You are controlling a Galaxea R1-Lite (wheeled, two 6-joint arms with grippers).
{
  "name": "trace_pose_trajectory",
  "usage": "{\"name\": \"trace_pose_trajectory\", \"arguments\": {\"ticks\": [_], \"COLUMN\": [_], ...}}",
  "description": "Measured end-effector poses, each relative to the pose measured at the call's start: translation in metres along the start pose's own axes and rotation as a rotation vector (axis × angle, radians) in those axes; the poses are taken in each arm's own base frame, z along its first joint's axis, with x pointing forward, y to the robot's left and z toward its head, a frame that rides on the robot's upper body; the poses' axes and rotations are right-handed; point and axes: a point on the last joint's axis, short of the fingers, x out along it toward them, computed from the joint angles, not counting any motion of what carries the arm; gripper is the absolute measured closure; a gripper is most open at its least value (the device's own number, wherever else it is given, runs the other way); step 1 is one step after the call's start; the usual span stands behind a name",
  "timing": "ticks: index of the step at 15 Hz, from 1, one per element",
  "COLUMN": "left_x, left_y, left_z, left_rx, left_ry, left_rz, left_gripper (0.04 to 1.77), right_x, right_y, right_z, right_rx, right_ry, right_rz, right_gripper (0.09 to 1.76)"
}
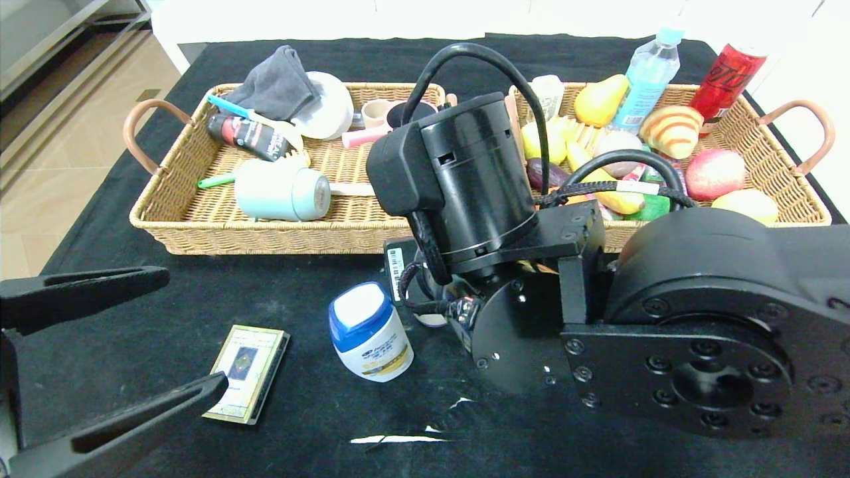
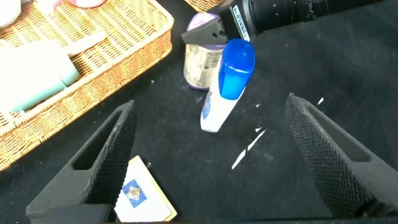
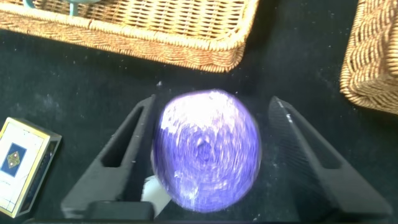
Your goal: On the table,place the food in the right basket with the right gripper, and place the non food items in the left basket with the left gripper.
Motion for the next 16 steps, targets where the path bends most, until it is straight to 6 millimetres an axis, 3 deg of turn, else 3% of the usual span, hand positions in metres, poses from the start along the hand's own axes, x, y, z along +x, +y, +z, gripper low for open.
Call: {"name": "trace_pose_trajectory", "arguments": {"ticks": [9, 12, 16], "left_x": [0.001, 0.001, 0.008], "left_y": [0.000, 0.000, 0.004], "left_z": [-0.001, -0.002, -0.001], "left_rx": [0.000, -0.001, -0.013], "left_ry": [0.008, 0.010, 0.036], "left_rz": [-0.002, -0.002, 0.042], "left_gripper": [0.09, 0.09, 0.09], "right_x": [-0.022, -0.039, -0.071], "right_y": [-0.009, -0.022, -0.055], "right_z": [0.018, 0.027, 0.029], "right_rx": [0.029, 0.040, 0.016], "right_ry": [-0.040, -0.055, -0.034], "right_rz": [0.011, 0.014, 0.096], "right_gripper": [0.26, 0.22, 0.19]}}
